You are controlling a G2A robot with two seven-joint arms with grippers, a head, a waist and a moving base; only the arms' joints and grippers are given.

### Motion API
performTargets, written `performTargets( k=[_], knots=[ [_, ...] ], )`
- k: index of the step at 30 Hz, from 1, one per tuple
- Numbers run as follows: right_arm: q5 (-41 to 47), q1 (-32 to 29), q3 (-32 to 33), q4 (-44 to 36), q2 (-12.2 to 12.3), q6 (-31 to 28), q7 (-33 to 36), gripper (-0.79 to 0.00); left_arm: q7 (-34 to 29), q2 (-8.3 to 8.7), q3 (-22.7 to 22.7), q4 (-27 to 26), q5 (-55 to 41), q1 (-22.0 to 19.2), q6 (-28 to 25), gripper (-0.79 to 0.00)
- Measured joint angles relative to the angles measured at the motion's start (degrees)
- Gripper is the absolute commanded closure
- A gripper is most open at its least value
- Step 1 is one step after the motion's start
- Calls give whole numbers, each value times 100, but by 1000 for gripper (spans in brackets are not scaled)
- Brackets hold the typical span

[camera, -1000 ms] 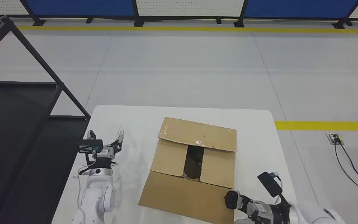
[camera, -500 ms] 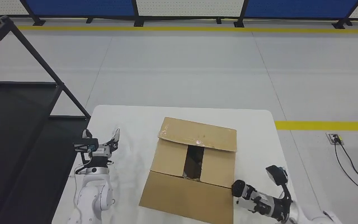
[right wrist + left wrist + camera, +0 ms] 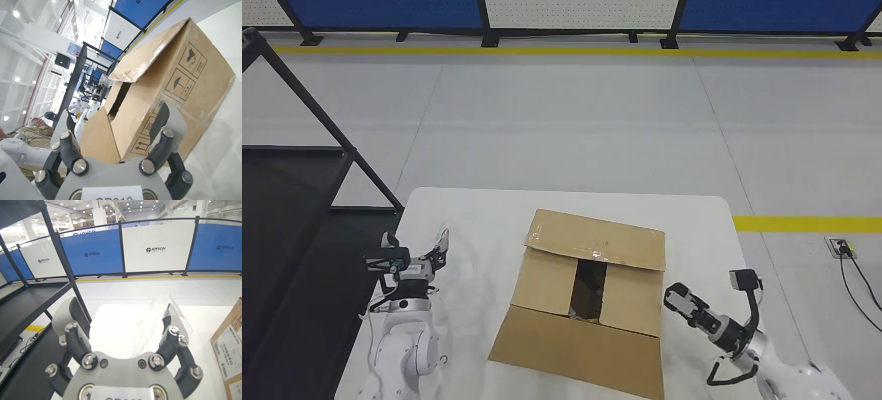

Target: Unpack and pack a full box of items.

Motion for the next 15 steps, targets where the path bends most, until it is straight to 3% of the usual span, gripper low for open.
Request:
performTargets(
  k=[15],
  knots=[
    [-162, 773, -516, 525, -184, -127, -336, -785, 46, 6, -145, -18, -125, 102, 74, -785]
  ],
)
